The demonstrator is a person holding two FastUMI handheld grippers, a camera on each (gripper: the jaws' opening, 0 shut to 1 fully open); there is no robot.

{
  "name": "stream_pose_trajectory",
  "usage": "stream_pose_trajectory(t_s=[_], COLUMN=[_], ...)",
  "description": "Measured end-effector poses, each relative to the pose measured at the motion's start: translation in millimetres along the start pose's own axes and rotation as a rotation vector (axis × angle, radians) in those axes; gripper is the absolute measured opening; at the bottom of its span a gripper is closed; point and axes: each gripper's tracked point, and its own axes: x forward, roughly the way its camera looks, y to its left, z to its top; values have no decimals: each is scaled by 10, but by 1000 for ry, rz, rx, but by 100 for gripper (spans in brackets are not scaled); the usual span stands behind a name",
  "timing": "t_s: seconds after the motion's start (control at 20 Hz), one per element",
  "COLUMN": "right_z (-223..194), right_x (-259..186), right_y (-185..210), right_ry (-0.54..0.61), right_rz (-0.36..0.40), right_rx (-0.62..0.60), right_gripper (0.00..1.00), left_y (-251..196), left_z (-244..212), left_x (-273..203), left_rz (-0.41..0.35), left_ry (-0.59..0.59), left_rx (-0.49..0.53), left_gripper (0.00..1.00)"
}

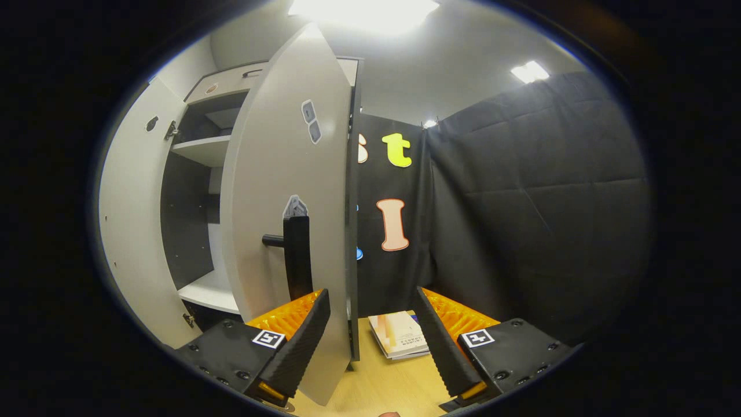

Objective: Grasp the bottle in the cabinet with the left hand and place it on the coaster, then close the right door with the right hand and the left door with the left hand.

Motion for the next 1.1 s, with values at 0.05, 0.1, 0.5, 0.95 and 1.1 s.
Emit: stream_pose_trajectory(t_s=[0.05, 0.1, 0.5, 0.95, 1.1], right_z=[5, 2, 3, -42, -79], right_x=[11, 20, 168, 287, 225], right_y=[51, 109, 611, 1003, 948], right_ry=[-2, -3, 3, 4, 9], right_rz=[9, 20, 124, 185, 187], right_rx=[-2, -4, 14, -29, -5], right_gripper=[95, 95, 95, 95, 95], left_y=[23, 41, 287, 418, 440], left_z=[-18, -18, -84, -39, 35], left_x=[5, 19, 53, 131, 156], left_rz=[2, 4, 26, 21, 6], left_ry=[1, 3, 12, 35, 48], left_rx=[-3, -6, -8, -52, -74], left_gripper=[84, 84, 84, 84, 84])
